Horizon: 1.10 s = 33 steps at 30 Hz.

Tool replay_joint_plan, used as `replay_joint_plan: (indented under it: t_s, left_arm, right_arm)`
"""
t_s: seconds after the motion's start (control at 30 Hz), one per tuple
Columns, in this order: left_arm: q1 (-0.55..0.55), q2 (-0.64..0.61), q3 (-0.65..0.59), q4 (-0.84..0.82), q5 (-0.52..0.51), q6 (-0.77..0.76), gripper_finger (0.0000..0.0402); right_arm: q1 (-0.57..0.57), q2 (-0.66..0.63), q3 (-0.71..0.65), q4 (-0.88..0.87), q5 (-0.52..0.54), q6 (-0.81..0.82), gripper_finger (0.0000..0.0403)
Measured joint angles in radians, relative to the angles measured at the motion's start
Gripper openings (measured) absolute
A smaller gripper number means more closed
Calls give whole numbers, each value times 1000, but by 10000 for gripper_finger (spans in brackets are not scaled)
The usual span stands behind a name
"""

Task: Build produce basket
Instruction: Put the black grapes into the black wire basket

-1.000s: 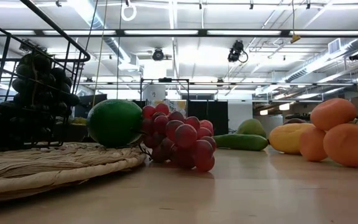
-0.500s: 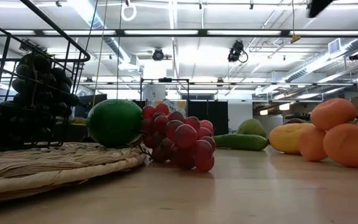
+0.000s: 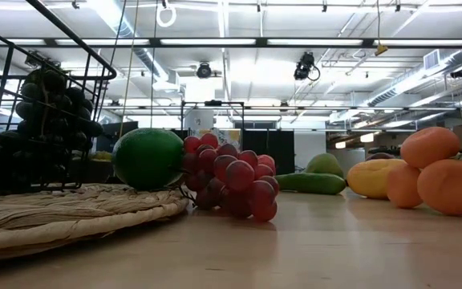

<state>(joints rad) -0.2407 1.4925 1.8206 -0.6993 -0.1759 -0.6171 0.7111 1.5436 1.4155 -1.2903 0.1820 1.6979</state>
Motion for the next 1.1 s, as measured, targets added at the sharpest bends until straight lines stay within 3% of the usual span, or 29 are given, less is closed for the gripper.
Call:
replay_joint_plan:
  t_s: [0.6, 0.87, 1.1]
  left_arm:
    - [-6, 0, 0, 43, 96, 38, 172]
    - [-6, 0, 0, 27, 154, 86, 172]
    - [-6, 1, 0, 8, 185, 113, 172]
  right_arm:
    - [103, 244, 0, 120, -193, 419, 248]
    - [104, 337, 0, 150, -284, 495, 247]
    - [101, 407, 0, 144, -300, 503, 247]
